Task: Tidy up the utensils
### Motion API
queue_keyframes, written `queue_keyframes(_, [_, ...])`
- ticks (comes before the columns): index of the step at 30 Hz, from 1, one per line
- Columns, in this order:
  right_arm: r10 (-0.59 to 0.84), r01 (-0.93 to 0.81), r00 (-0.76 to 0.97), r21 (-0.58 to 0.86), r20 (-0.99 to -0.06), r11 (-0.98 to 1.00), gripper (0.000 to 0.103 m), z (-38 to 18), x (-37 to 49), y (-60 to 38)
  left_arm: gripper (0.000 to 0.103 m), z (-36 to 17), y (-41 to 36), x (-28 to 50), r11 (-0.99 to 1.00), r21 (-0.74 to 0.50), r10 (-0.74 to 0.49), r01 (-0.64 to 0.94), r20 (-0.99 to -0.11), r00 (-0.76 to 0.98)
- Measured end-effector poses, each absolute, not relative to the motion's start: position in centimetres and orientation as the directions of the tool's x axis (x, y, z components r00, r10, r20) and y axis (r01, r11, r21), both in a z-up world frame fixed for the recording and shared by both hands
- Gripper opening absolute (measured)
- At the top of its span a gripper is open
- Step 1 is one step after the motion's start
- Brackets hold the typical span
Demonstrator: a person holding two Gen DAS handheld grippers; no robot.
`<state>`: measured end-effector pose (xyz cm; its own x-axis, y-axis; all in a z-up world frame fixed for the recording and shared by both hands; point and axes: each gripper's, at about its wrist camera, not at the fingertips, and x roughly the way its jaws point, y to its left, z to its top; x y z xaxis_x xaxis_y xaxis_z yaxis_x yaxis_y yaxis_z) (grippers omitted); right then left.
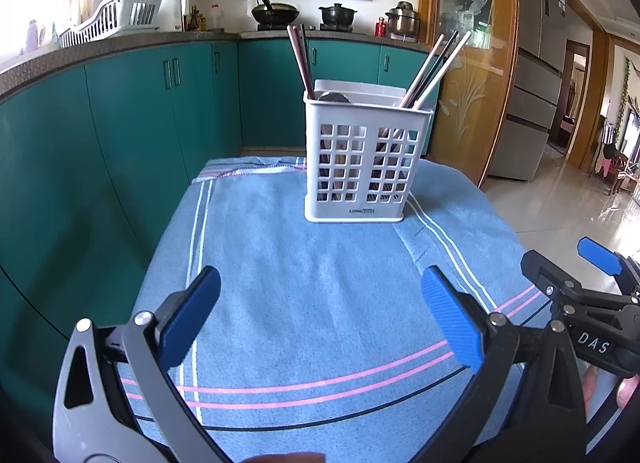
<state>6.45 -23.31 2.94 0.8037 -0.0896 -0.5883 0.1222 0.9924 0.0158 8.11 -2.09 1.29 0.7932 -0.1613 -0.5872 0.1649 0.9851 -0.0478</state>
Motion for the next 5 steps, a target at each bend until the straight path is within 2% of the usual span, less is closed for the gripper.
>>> queue_keyframes(5, [-0.089, 0.122, 0.804, 0.016, -0.588, 0.992, 0.100, 2.94, 6.45, -23.33, 0.099, 1.24, -2.04, 8.15, 0.986, -0.037, -0.151, 0.160, -0.586, 0.796])
